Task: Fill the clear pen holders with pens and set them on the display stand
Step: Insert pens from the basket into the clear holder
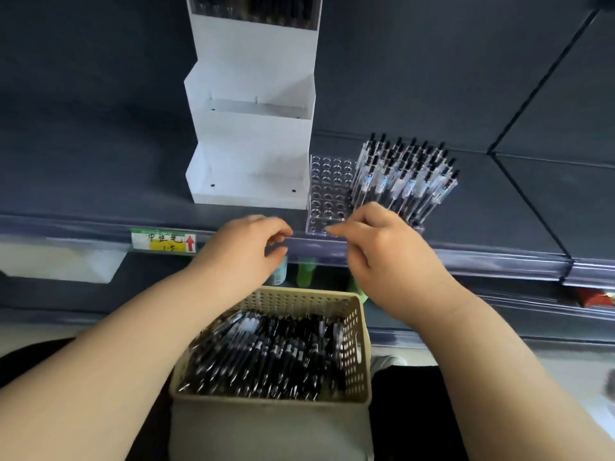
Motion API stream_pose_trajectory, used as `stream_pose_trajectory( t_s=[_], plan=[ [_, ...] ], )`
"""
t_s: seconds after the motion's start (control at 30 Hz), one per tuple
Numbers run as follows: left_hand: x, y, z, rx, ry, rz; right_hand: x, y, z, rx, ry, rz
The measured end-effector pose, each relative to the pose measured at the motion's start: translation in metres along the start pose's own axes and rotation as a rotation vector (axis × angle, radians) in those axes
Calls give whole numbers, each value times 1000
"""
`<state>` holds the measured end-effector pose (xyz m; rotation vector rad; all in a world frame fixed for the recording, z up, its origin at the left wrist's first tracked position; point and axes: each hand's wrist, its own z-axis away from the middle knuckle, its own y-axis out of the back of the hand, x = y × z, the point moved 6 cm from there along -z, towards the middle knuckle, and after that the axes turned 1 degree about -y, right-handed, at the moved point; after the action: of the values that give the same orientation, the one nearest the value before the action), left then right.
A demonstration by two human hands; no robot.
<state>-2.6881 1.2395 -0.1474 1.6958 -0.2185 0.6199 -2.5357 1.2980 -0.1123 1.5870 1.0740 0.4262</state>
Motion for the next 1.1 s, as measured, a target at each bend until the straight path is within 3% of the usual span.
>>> stream_pose_trajectory(
  t_s=[0.17,0.23,0.5,0.73,0.93,1.1],
  plan=[
    [-31,-29,40,-176,59,-89,12,-70,40,-615,-262,102],
    [-40,-42,45,-228,94,-82,20,-92,49,-749,-334,119],
    [-72,-99,50,-402,260,-115,34,-154,71,-743,-728,-56],
    [-69,-156,40,-495,326,-33,31,-199,93,-767,-953,-146],
    [-81,-179,34,-460,448,39,41,-206,84,-720,-970,-172],
    [-71,-203,39,-478,462,114,51,-194,75,-778,-911,-95]
  ],
)
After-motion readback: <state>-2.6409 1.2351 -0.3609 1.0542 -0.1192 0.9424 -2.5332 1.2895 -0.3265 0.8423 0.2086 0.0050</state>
